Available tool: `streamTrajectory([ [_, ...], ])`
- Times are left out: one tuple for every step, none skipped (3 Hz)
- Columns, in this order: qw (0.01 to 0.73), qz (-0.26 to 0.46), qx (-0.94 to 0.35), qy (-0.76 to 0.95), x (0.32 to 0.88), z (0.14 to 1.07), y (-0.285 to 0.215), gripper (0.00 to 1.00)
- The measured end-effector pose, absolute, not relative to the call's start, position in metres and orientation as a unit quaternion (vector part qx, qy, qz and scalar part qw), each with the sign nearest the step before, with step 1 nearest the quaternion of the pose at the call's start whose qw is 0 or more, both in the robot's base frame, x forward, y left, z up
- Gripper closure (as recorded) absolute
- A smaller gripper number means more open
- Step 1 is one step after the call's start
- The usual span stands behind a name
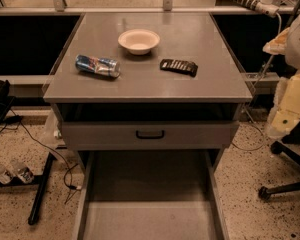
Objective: Place rxbar chocolate into middle drawer
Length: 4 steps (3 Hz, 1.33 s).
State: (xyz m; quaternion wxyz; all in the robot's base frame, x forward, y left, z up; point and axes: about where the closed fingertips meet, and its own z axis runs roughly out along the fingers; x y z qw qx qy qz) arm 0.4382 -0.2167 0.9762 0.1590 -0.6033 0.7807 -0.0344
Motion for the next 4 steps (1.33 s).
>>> streamTrajectory([
  [0.169,-0.037,-0.602,0.779,0.455,0.973,-0.217,0.0],
  [0.17,-0.037,-0.602,0.779,0.455,0.973,-0.217,0.0],
  [0.188,-0.035,-0.614,0.765,0.474,0.97,-0.201,0.0],
  [0.212,-0.023,-0.627,0.75,0.515,0.964,-0.177,0.0],
])
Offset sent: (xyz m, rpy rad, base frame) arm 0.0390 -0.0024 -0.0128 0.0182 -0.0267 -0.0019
